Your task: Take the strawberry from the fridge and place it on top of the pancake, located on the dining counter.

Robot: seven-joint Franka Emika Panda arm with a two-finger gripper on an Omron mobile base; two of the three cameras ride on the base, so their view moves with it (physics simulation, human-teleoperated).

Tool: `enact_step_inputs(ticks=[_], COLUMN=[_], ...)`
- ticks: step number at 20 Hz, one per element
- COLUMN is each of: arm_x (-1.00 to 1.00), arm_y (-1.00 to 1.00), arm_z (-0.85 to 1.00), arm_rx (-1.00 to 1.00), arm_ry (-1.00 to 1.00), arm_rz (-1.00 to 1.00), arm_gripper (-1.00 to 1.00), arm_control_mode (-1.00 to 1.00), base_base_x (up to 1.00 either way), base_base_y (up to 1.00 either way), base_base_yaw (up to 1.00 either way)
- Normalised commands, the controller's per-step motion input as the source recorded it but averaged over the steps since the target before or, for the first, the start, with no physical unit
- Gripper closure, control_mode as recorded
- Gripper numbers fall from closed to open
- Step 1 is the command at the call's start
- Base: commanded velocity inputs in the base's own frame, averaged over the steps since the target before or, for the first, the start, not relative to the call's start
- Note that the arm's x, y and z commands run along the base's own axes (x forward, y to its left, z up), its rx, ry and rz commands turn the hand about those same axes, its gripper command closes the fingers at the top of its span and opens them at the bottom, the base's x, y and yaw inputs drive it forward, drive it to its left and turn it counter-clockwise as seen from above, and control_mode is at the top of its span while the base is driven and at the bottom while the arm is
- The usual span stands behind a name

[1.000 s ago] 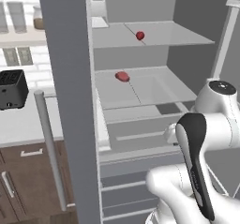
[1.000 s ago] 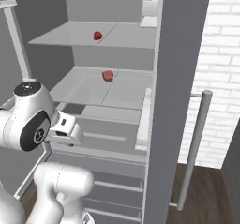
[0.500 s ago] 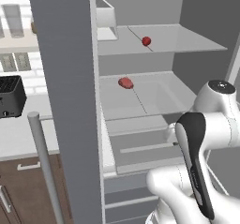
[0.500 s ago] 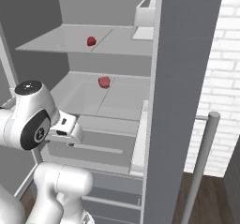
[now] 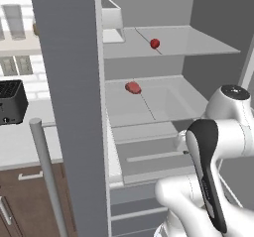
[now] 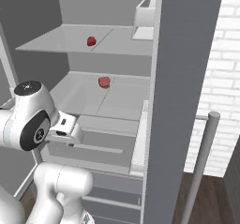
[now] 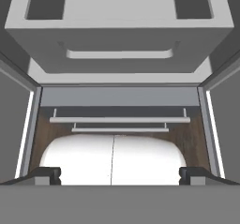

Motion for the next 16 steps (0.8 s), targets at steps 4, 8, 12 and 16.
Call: enact_step_inputs(ticks=[4, 8, 12, 16], arm_x=[0.0, 0.0, 0.0, 0.05], arm_y=[0.0, 0.04, 0.04, 0.04], arm_z=[0.0, 0.23, 0.49, 0.75], arm_rx=[0.0, -0.04, -0.05, -0.03], arm_ry=[-0.04, -0.24, -0.47, -0.6], arm_rz=[0.0, 0.0, 0.01, 0.03], arm_gripper=[-1.0, -1.0, -1.0, -1.0], arm_control_mode=[-1.0, -1.0, -1.0, -1.0], base_base_x=[0.01, 0.0, 0.0, 0.0], base_base_y=[0.0, 0.0, 0.0, 0.0], base_base_yaw=[0.0, 0.0, 0.0, 0.0])
